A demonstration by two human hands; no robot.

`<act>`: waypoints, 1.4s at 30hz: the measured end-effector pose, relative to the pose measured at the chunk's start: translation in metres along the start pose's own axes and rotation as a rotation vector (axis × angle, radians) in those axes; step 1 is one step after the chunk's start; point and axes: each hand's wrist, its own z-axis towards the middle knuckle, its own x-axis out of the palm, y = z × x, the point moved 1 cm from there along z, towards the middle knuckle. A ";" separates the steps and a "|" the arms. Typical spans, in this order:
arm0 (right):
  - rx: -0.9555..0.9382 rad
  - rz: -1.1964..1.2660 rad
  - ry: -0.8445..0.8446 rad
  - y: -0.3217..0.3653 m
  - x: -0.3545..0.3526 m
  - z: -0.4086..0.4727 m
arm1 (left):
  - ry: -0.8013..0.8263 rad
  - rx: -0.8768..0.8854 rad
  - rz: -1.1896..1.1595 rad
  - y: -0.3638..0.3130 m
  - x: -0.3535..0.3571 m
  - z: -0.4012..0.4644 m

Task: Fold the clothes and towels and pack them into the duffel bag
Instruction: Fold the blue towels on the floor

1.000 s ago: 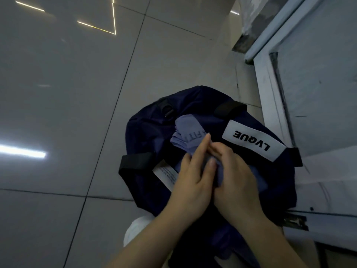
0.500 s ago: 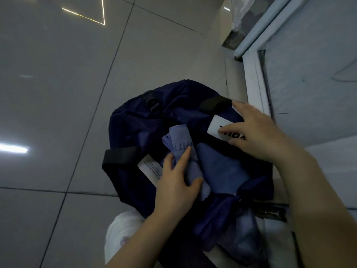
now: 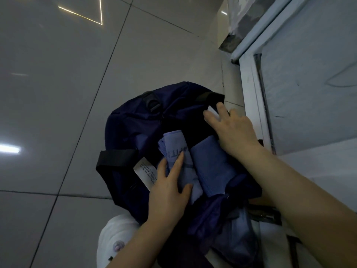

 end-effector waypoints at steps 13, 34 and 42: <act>0.183 0.578 -0.104 -0.017 -0.014 -0.045 | 0.073 0.012 -0.037 -0.011 -0.015 -0.003; -0.126 0.132 -0.098 -0.021 -0.015 0.024 | 0.202 0.123 0.110 -0.019 -0.002 -0.021; -0.044 0.095 -0.055 -0.030 -0.015 0.089 | 0.244 0.129 0.156 -0.034 0.005 -0.008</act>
